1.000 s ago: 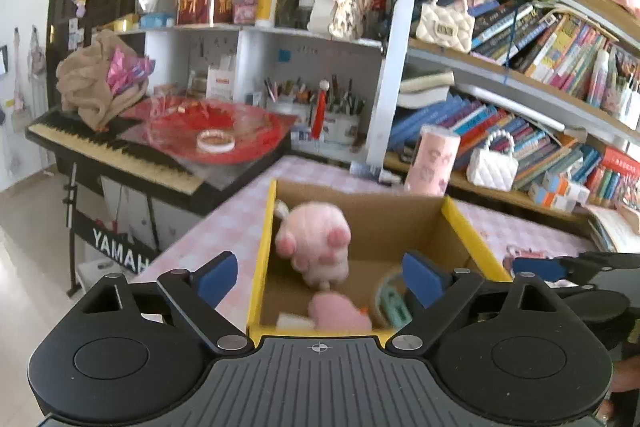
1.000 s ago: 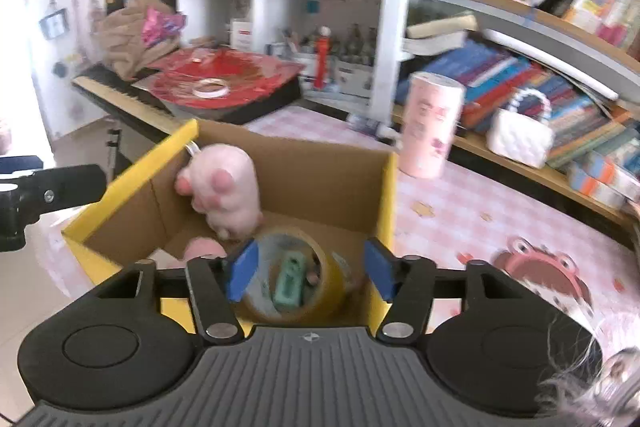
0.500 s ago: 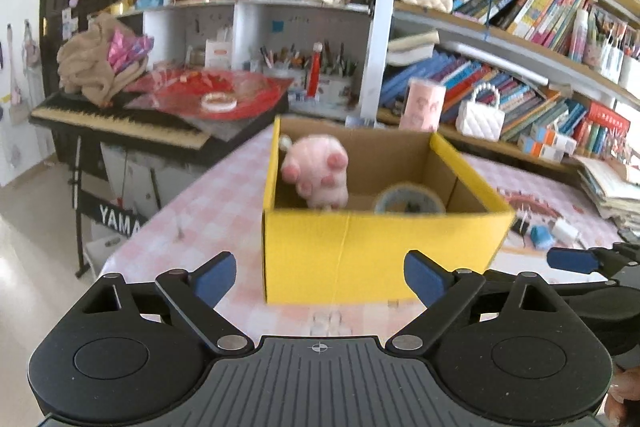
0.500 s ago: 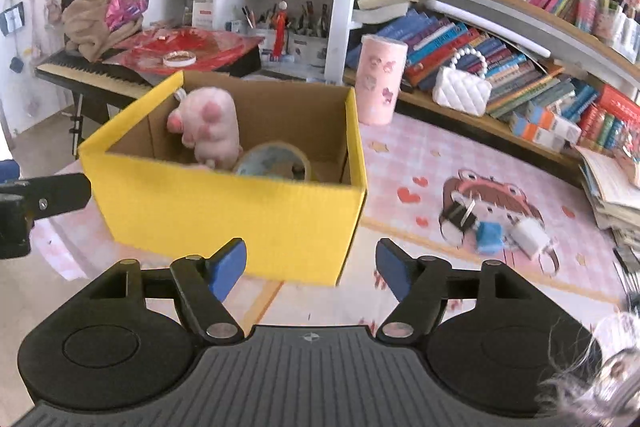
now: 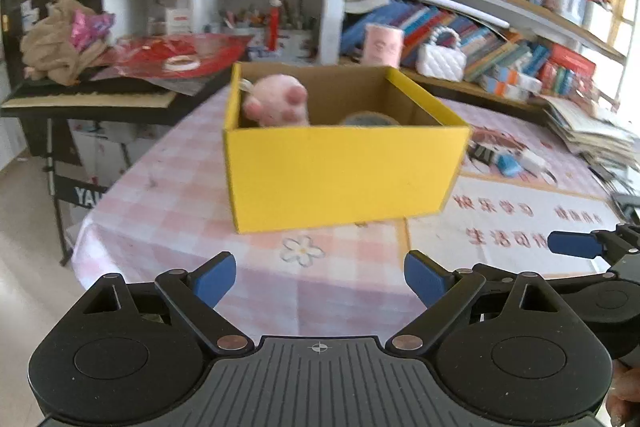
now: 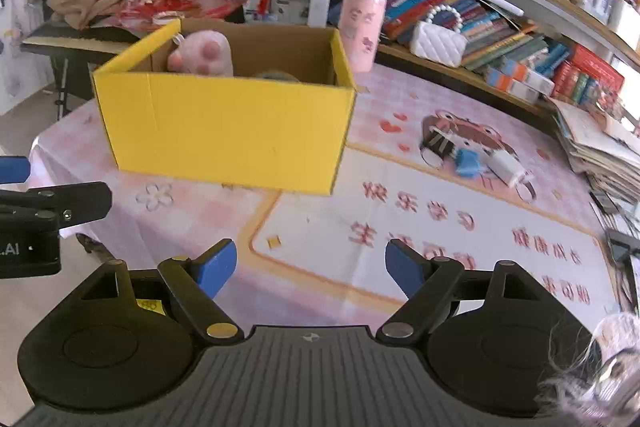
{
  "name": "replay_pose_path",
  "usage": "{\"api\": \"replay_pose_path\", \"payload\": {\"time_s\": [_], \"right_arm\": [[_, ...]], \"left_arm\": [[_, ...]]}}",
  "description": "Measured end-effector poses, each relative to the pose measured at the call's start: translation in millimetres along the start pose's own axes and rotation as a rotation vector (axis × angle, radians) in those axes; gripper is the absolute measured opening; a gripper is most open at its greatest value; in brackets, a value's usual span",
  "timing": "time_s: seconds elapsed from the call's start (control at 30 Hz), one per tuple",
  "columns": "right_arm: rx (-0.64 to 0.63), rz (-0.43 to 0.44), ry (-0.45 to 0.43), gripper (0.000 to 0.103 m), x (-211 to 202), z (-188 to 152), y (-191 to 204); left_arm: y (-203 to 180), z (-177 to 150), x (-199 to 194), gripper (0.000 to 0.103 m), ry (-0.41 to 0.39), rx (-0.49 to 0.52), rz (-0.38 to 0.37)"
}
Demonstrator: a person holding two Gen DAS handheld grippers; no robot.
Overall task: Organize objects
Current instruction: 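Move both tools back toward the white charger and blue clip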
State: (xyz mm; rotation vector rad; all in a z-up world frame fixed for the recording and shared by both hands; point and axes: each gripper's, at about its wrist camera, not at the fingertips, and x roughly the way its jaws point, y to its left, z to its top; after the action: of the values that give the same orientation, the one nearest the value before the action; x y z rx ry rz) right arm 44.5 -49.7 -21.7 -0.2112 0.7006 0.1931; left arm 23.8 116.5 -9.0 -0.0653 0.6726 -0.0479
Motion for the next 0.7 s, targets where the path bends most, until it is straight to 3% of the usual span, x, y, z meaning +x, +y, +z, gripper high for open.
{"api": "replay_pose_path", "payload": {"time_s": [0.7], "right_arm": [[0.223,-0.255,0.048,0.083,-39,-49,-76]], "left_arm": [[-82,-2,18,0.093,0.048,0.166,-0.238]]}}
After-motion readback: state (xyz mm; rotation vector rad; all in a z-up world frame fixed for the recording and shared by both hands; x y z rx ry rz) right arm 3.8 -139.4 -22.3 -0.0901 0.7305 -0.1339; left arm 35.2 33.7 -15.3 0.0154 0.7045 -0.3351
